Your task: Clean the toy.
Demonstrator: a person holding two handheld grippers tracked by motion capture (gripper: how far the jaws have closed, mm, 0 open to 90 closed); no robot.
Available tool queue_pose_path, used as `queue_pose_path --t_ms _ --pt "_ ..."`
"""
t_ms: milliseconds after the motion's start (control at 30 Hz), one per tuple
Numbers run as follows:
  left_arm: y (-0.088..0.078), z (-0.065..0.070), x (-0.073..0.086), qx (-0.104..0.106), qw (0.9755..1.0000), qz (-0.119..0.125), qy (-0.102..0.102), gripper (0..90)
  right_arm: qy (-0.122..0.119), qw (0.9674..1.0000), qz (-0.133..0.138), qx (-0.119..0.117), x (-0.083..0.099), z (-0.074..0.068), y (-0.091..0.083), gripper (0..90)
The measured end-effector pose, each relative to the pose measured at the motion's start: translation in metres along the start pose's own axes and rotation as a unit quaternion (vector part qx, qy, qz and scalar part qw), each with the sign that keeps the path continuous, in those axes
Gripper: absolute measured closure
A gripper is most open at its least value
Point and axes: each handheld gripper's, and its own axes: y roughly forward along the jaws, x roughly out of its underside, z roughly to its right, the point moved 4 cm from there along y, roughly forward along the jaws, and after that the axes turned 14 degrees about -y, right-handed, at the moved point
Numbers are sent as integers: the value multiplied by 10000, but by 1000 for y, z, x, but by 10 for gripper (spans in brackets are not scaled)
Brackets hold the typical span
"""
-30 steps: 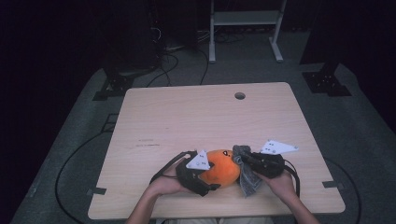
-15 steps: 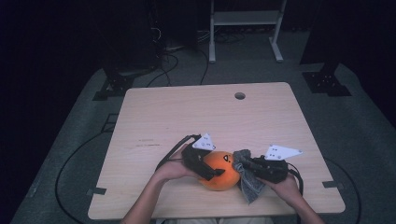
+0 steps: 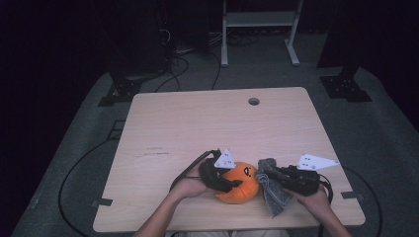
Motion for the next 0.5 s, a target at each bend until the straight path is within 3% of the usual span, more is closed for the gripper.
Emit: queue_pose_path --t_ms 200,267,300,333,367,400,500 --pt "-2 -9 -8 -376 9992 46 117 432 -195 9990 -231 343 4 8 -13 788" --pt "-3 -18 -12 -574 9983 106 92 424 -214 9970 -460 582 12 19 -20 785" --pt "-3 -28 -17 -891 9959 175 48 422 -219 9960 -545 668 15 24 -21 782" --pt "-3 -28 -17 -891 9959 175 48 416 -185 9954 -611 719 18 28 -23 779" --pt "-2 -39 -21 -1063 9941 196 9 412 -127 9952 -637 735 21 32 -23 779" --pt "-2 -39 -21 -1063 9941 196 9 410 -115 9945 -685 780 24 35 -23 779" --pt "4 -59 -27 -1248 9919 192 -101 404 -111 9924 -879 859 31 41 -20 765"
